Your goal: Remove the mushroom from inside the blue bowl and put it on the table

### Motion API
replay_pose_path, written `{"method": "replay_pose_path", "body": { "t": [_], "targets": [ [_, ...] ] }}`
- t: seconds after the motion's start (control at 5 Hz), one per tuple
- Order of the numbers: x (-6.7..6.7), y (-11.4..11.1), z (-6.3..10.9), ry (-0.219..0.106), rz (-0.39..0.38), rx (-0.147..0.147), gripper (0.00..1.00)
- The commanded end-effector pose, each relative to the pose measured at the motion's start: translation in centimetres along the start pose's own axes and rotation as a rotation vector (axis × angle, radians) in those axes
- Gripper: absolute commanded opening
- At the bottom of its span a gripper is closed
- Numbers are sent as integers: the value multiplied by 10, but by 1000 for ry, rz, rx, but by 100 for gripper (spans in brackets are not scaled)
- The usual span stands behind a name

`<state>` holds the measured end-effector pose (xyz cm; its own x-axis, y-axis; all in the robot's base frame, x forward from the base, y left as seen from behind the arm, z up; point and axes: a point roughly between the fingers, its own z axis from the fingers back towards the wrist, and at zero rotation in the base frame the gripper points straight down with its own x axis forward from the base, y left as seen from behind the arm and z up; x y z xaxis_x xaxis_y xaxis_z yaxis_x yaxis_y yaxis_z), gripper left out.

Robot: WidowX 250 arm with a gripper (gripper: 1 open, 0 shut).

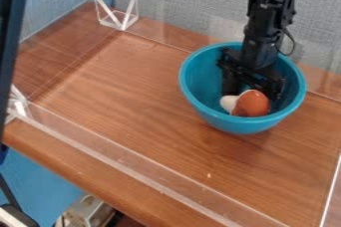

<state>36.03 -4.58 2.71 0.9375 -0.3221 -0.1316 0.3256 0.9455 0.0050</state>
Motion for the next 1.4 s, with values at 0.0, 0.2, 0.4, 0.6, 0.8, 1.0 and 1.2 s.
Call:
{"method": "replay_pose_path", "body": {
  "t": [0.0,0.2,0.4,0.6,0.8,1.0,1.2],
  "targets": [
    [-3,9,7,-28,22,5,0],
    [-5,9,12,-36,23,3,0],
    [-7,8,19,-48,23,0,0],
    [-9,8,25,-59,25,-3,0],
    [-11,8,30,-67,27,-5,0],
    [-13,8,36,-75,30,-7,0],
    [-15,9,43,-87,34,-10,0]
  ]
}}
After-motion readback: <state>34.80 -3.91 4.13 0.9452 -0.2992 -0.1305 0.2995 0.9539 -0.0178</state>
